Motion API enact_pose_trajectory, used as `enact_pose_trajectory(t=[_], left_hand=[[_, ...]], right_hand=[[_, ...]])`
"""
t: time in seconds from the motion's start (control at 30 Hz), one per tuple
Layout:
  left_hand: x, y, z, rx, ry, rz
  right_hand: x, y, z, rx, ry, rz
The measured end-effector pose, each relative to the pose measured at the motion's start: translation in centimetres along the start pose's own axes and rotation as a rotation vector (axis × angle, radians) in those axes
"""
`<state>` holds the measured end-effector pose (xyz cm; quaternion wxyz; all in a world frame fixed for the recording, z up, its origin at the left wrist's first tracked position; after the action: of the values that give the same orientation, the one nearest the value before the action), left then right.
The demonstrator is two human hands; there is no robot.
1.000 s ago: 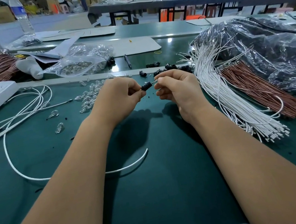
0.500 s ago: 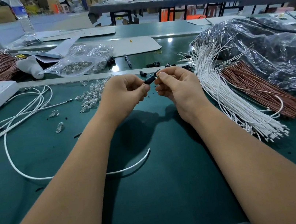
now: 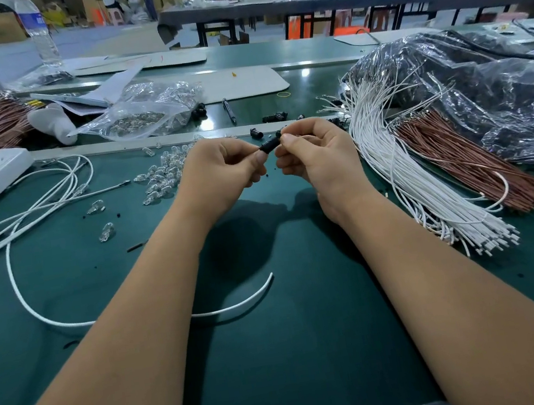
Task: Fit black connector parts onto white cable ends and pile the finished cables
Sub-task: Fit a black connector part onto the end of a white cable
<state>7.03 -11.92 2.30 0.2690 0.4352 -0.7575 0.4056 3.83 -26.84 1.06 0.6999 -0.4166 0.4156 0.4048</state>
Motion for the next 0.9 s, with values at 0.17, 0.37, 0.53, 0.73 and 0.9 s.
enact_pose_trajectory(t=[0.17, 0.37, 0.53, 0.73, 0.9], left_hand=[[-0.6, -0.2, -0.1, 0.002, 0.043, -0.047], [-1.2, -0.4, -0.4, 0.007, 0.008, -0.048], [-1.1, -0.4, -0.4, -0.037, -0.030, -0.022], [-0.9, -0.3, 0.0, -0.094, -0.018, -0.035], [-1.2, -0.2, 0.0, -0.139, 0.025, -0.060]], right_hand=[[-0.6, 0.2, 0.1, -0.023, 0.149, -0.077], [-0.4, 0.5, 0.8, -0.089, 0.268, -0.081], [-0.6, 0.6, 0.9, -0.087, 0.312, -0.123], [-0.1, 0.3, 0.8, -0.087, 0.240, -0.060], [0.2, 0.1, 0.7, -0.084, 0.206, -0.036]])
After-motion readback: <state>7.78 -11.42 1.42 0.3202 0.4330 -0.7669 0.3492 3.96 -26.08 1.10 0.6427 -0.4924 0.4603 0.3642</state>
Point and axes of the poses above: each hand's wrist, its own y-axis away from the middle knuckle, its own z-axis out of the palm, x = y × z, the point moved 7 cm from there along -y, towards the middle knuckle, and after that the axes turned 11 degrees about -y, right-handed, at the moved point
